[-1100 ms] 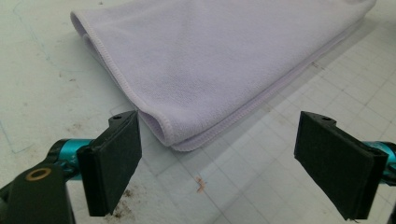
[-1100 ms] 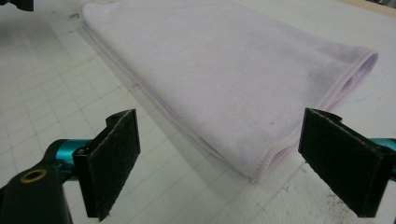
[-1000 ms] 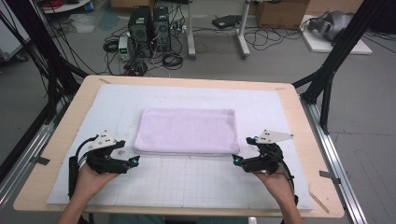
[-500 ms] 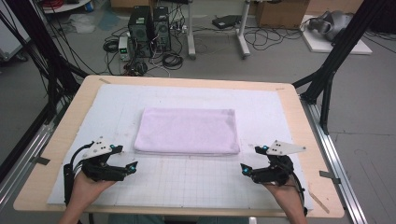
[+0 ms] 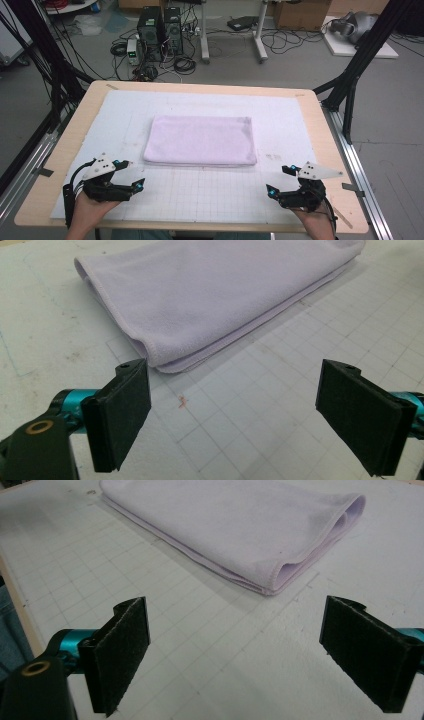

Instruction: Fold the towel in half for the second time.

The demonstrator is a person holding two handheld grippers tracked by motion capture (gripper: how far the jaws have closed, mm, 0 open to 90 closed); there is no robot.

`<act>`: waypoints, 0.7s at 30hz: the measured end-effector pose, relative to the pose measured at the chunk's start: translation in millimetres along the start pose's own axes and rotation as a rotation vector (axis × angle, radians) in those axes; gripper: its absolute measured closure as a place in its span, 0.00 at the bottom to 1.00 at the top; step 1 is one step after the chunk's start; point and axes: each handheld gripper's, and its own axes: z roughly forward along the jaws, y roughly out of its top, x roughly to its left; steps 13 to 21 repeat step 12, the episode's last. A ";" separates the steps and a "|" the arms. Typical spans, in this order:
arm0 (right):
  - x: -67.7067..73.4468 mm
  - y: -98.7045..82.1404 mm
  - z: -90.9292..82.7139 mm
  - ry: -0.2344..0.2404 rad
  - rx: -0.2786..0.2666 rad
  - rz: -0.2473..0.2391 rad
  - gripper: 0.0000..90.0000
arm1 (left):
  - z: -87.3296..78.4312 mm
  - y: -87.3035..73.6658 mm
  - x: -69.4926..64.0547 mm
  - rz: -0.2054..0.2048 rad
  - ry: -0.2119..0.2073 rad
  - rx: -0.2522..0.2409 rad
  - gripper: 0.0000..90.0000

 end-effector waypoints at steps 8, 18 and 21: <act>3.7 -13.0 -5.8 -0.002 -0.009 0.021 0.13 | -2.4 -6.9 -1.7 -0.005 0.007 0.008 0.17; 3.5 -15.1 -6.3 -0.001 -0.012 0.029 0.13 | -1.9 -7.8 -2.6 -0.001 0.012 0.008 0.17; 3.5 -15.1 -6.3 -0.001 -0.012 0.029 0.13 | -1.9 -7.8 -2.6 -0.001 0.012 0.008 0.17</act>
